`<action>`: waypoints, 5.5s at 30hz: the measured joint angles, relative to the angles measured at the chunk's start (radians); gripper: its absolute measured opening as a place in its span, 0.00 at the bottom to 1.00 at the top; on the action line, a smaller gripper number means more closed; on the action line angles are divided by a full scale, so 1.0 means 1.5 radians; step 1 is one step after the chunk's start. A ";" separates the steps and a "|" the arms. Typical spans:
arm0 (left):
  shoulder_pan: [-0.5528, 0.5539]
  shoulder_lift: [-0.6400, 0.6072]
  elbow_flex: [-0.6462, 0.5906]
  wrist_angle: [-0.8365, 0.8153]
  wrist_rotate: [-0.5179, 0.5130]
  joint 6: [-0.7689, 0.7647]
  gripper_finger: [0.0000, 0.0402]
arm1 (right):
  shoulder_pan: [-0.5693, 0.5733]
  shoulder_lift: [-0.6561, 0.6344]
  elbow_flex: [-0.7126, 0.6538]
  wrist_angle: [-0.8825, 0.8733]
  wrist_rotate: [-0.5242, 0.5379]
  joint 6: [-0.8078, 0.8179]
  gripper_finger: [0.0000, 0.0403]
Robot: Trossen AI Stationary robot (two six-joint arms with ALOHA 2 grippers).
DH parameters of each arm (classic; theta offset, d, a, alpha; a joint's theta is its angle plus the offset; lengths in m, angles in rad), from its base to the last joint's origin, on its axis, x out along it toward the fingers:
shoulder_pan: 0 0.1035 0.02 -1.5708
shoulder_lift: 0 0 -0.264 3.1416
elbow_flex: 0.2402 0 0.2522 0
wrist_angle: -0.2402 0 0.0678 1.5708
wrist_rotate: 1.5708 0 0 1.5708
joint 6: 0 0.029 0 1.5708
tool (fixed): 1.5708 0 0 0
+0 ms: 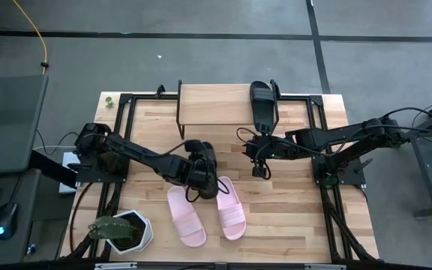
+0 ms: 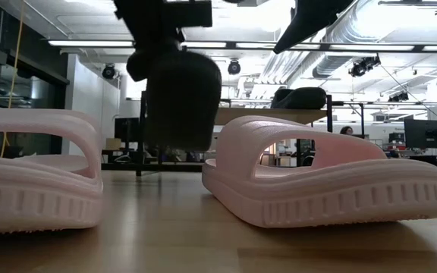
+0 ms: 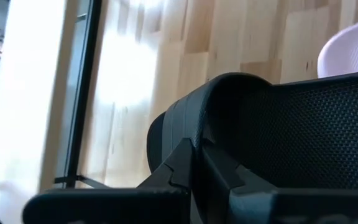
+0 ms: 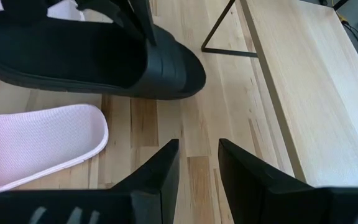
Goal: Pick and place slides into the shelf
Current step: Put the black slide on the shelf
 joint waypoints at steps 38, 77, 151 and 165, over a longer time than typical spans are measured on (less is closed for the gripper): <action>0.087 0.000 0.397 -0.362 -0.088 0.031 0.03 | 0.128 0.000 0.023 0.021 0.243 -0.082 0.25; 0.188 0.002 0.517 -0.317 0.075 0.135 0.03 | 0.204 0.000 0.028 0.249 0.389 -0.372 0.56; 0.161 0.006 0.516 -0.294 0.085 0.177 0.03 | 0.145 0.202 0.304 0.060 0.269 -0.363 0.09; 0.161 0.006 0.516 -0.293 0.038 0.175 0.26 | 0.145 0.202 0.304 0.050 0.296 -0.357 0.09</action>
